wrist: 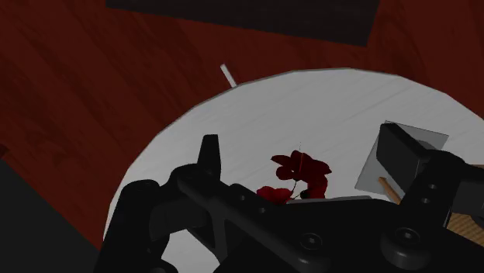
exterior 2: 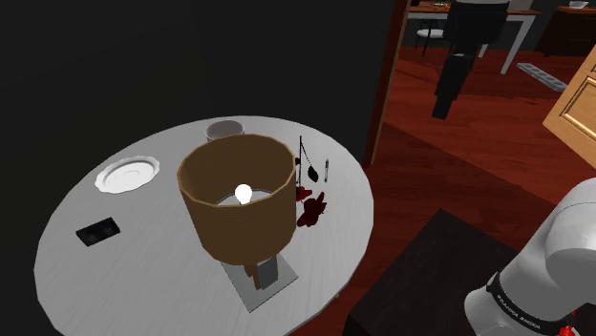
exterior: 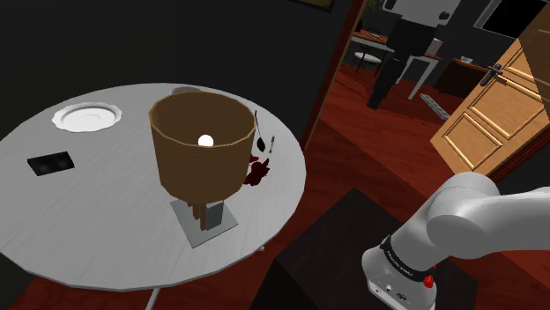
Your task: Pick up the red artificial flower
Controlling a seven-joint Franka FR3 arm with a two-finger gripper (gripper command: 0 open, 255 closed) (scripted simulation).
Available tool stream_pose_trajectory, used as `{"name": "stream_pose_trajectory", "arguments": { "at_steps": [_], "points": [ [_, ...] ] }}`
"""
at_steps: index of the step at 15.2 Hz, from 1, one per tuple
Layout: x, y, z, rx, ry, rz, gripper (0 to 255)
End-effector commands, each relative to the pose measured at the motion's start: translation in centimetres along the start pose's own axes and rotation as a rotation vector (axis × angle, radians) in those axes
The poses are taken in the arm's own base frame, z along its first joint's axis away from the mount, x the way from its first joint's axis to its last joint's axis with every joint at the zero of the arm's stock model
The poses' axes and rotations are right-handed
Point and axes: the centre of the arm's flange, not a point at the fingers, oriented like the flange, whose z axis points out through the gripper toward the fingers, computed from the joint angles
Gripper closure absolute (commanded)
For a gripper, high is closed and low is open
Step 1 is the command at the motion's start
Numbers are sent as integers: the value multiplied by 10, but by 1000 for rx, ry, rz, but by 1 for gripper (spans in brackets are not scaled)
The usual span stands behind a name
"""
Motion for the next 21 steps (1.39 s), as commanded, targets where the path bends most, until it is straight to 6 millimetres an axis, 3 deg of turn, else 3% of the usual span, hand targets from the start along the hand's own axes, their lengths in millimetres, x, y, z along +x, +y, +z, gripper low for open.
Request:
{"name": "stream_pose_trajectory", "arguments": {
  "at_steps": [1,11,21],
  "points": [
    [0,0,0,0,0,0,0],
    [106,-30,75,0,-11,295,0],
    [215,-27,151,-1,-22,589,0]
  ]
}}
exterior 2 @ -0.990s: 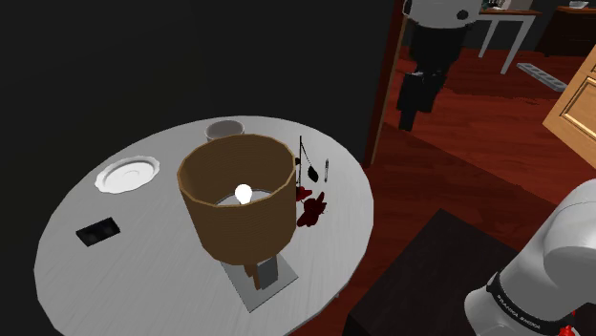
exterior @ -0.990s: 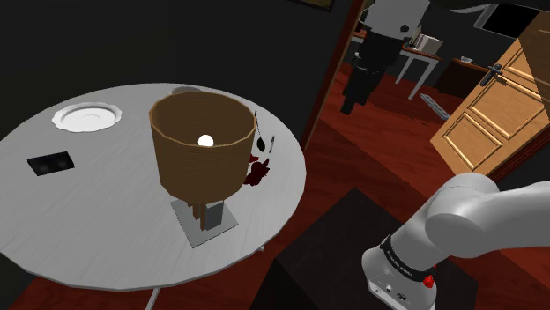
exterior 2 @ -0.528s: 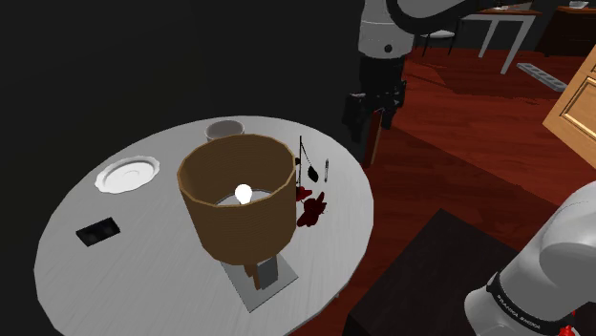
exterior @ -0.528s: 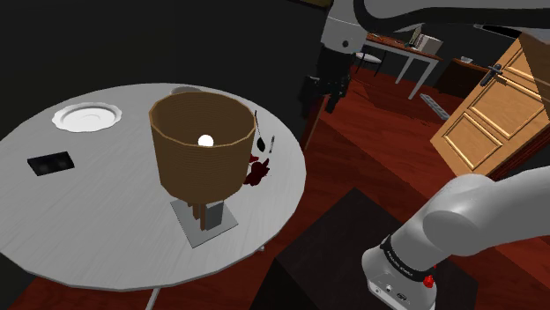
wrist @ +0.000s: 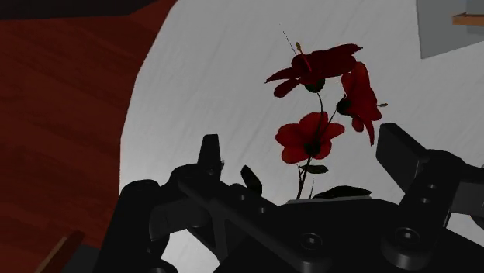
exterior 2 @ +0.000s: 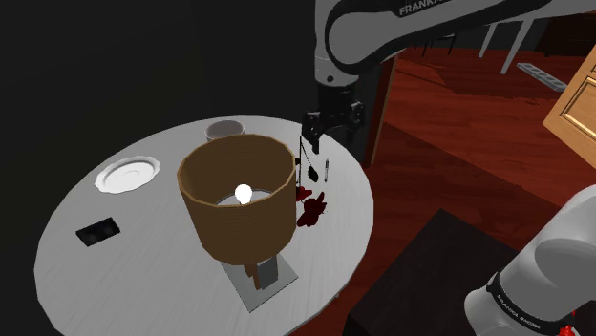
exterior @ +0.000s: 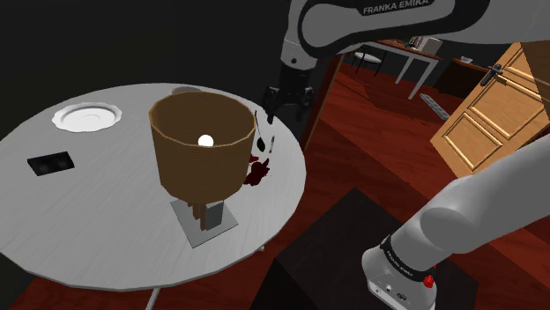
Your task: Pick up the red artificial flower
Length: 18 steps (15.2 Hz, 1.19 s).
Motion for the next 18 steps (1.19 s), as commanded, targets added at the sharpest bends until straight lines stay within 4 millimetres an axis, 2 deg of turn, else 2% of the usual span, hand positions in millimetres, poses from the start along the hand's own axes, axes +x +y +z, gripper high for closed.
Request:
{"name": "stream_pose_trajectory", "arguments": {
  "at_steps": [1,7,12,18],
  "points": [
    [19,-6,16,1,-2,63,0],
    [83,-24,61,0,-9,240,0],
    [137,-30,99,0,-14,387,0],
    [140,-30,127,0,-15,392,0]
  ]
}}
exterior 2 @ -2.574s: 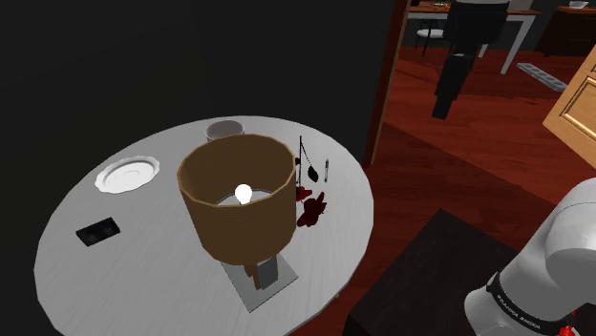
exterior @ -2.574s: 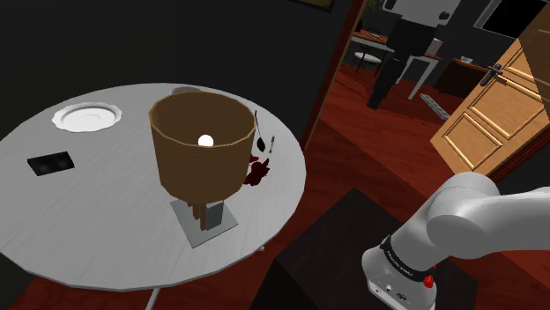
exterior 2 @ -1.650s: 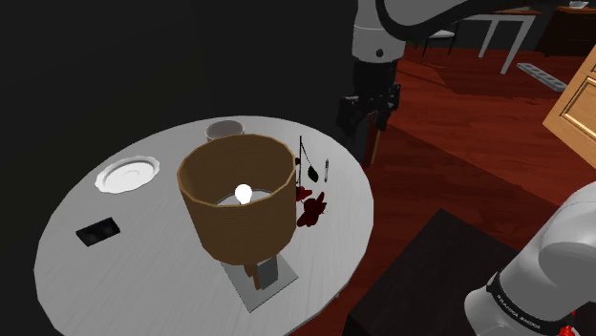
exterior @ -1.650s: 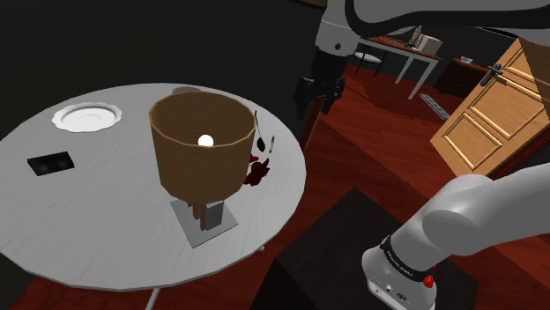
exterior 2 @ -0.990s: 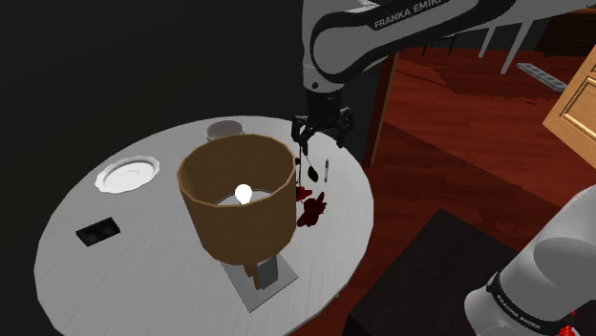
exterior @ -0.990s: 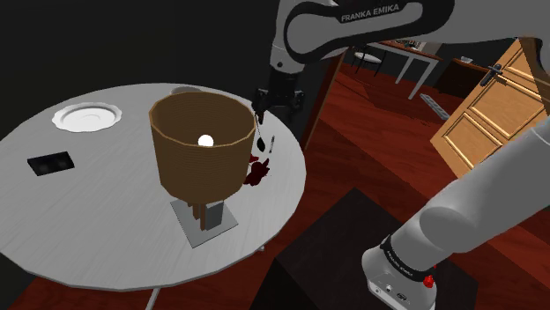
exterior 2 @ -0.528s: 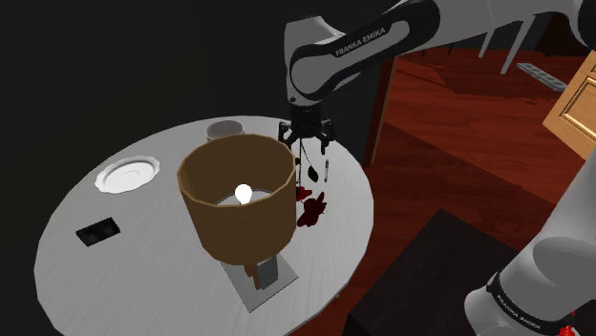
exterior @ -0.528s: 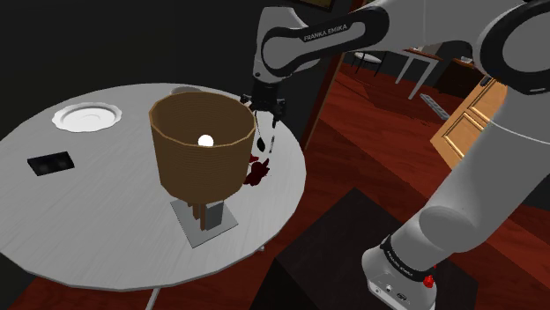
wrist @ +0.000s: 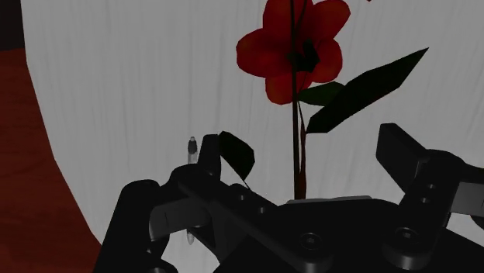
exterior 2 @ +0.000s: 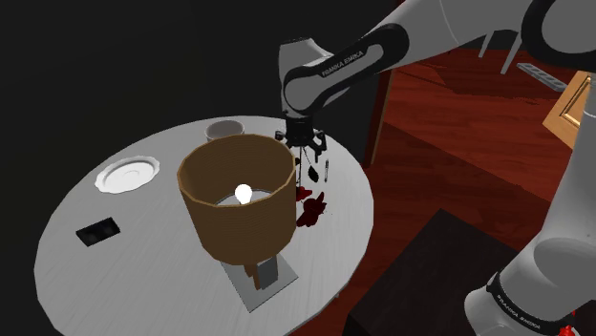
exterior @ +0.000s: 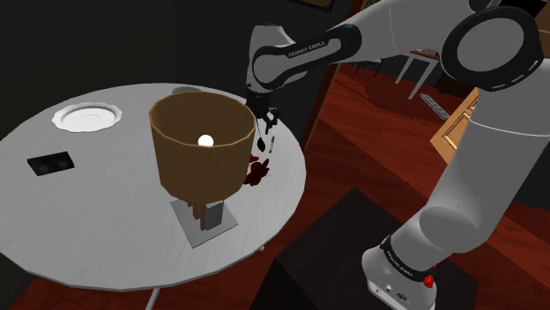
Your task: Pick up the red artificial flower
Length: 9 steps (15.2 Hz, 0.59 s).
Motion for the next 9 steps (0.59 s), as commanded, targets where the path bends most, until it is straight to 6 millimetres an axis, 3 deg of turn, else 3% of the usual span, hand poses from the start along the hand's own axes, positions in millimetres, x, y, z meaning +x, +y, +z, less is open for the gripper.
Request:
{"name": "stream_pose_trajectory", "arguments": {
  "at_steps": [1,4,5,9],
  "points": [
    [1,-2,10,0,0,1,0],
    [1,-2,18,0,0,1,0],
    [1,-2,18,0,0,1,255],
    [1,-2,18,0,0,1,255]
  ]
}}
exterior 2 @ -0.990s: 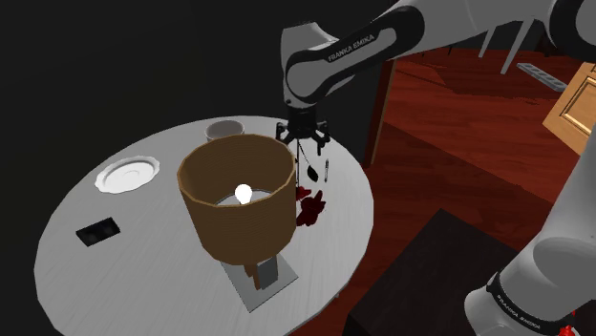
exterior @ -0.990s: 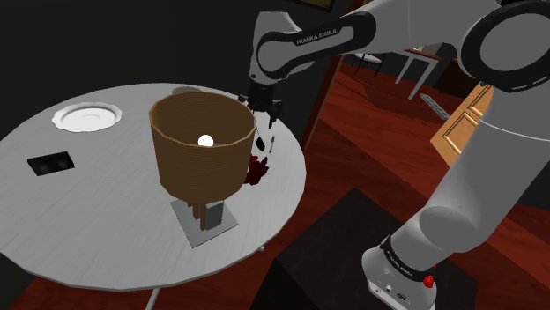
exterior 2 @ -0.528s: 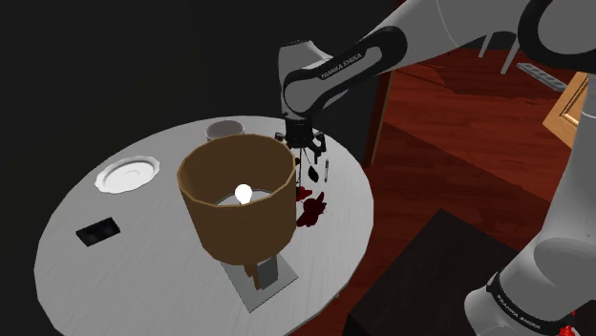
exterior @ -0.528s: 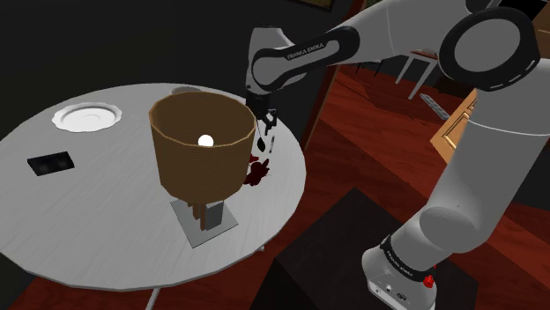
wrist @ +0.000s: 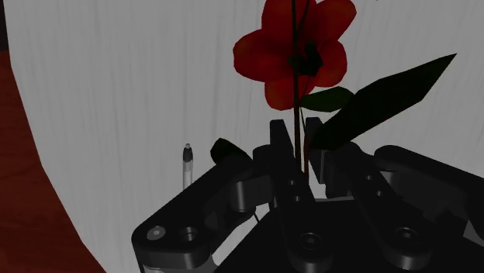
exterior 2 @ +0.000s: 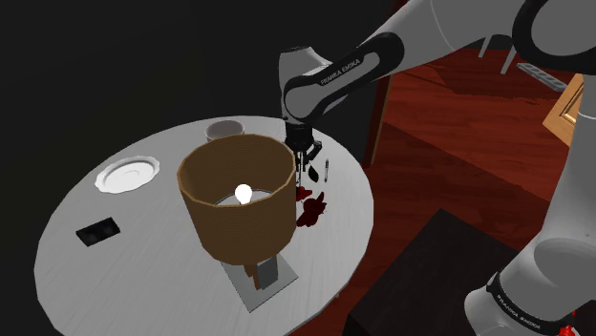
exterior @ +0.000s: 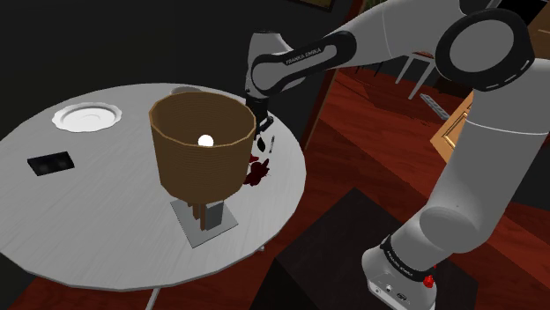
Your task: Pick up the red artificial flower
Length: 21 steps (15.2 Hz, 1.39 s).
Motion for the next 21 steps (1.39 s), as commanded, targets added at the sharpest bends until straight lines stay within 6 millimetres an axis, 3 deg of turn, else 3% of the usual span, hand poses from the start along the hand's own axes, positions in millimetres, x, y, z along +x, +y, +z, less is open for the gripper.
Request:
{"name": "stream_pose_trajectory", "arguments": {
  "at_steps": [1,5,21],
  "points": [
    [0,0,0,0,0,0,255],
    [0,0,0,0,0,0,255],
    [-5,3,-80,0,0,0,255]
  ]
}}
